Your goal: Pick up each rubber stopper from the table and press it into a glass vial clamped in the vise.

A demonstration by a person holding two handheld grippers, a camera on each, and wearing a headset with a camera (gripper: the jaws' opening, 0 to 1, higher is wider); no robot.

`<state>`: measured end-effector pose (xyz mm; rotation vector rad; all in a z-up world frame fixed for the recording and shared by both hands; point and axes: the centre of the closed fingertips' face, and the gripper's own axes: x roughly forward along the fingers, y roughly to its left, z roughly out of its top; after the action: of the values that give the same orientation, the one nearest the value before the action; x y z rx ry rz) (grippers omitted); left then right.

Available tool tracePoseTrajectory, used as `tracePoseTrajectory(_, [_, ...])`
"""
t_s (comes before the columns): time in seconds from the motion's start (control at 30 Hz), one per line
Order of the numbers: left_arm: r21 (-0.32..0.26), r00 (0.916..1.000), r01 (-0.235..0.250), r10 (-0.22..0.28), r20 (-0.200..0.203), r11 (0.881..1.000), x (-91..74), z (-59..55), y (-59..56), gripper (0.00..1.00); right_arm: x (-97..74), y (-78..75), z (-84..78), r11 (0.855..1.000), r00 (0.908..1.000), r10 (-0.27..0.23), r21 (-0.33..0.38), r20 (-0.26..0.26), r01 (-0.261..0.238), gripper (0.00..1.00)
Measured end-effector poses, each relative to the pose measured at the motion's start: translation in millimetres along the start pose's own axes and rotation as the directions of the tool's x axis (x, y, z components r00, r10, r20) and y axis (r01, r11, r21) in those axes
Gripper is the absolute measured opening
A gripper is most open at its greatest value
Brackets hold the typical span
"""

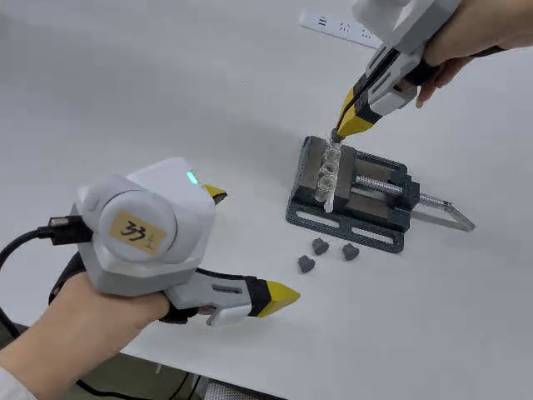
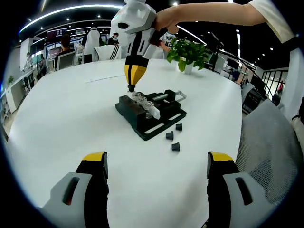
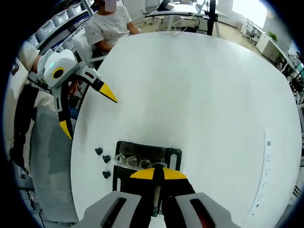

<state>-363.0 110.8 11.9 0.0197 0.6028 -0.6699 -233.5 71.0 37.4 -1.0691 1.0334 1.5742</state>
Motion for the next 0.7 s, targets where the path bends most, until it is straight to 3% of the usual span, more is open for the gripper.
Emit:
tracePoseTrajectory(0.27, [-0.001, 1.0000, 0.007, -0.007, -0.005, 1.000, 3.1, 1.0, -1.6, 0.85, 0.0, 4.3, -1.0, 0.998, 0.9984, -0.016, -0.066, -0.053, 0.013, 0.00])
tracePoseTrajectory(0.7, [-0.006, 0.9999, 0.014, -0.014, -0.005, 1.000, 8.7, 3.7, 1.2, 0.84, 4.8, -17.3, -5.4, 0.996, 0.9981, -0.021, -0.082, -0.058, 0.017, 0.00])
